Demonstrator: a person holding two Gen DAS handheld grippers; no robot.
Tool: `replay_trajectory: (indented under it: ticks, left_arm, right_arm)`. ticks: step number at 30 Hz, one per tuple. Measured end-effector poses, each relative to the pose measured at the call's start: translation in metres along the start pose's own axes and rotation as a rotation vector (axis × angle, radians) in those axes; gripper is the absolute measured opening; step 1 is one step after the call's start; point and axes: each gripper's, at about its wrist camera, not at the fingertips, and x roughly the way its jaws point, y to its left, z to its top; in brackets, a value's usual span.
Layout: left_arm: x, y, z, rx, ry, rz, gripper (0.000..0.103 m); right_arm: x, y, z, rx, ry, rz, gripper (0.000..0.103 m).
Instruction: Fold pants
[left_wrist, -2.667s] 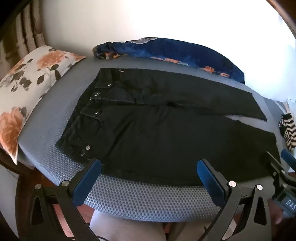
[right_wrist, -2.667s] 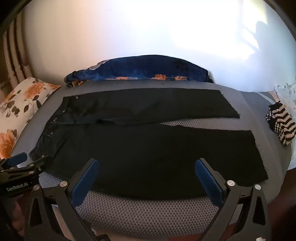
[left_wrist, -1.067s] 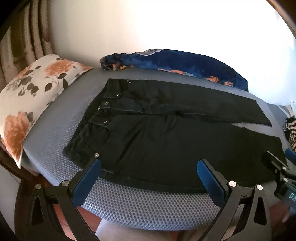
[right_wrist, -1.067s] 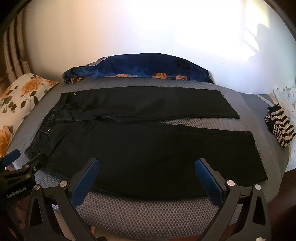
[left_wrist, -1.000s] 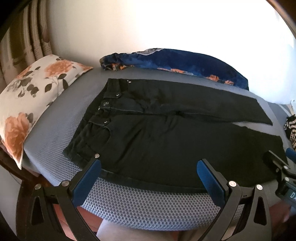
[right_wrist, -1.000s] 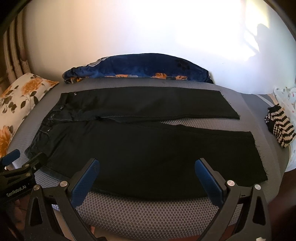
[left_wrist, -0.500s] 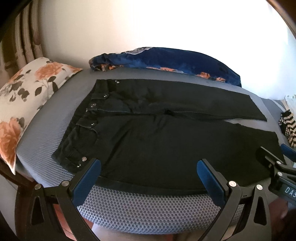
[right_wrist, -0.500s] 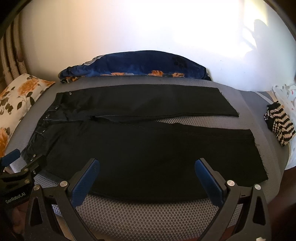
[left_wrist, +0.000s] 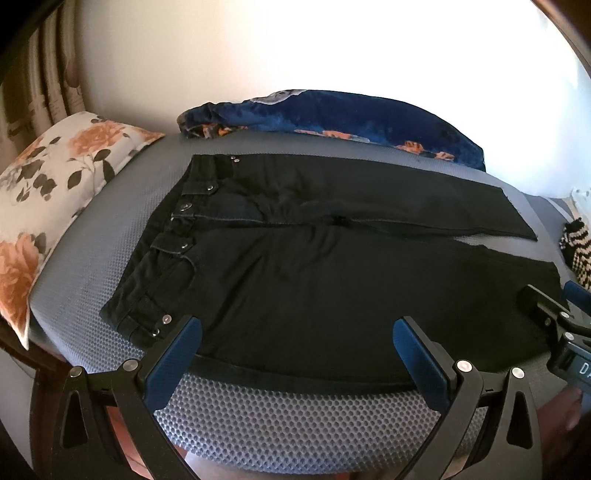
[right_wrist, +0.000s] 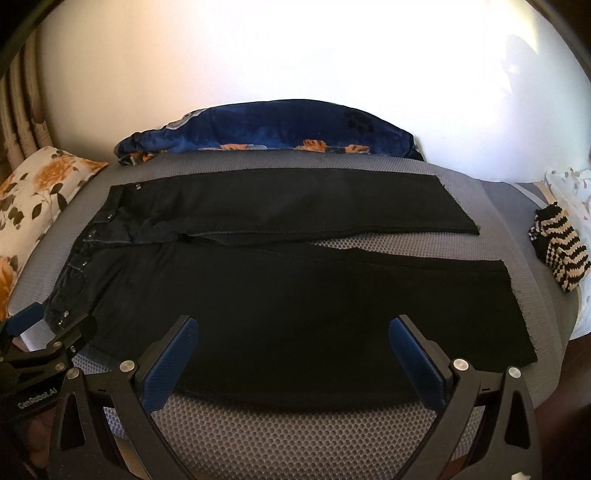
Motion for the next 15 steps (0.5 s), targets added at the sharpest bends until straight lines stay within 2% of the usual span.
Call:
replay_trajectory:
  ticks: [15]
  left_arm:
    - [0.0099,0.0019,0.0046,0.006,0.023,-0.007,0.103]
  right_arm:
    - [0.0078,0.0023,0.0041,0.002,0.023,-0.002,0.102]
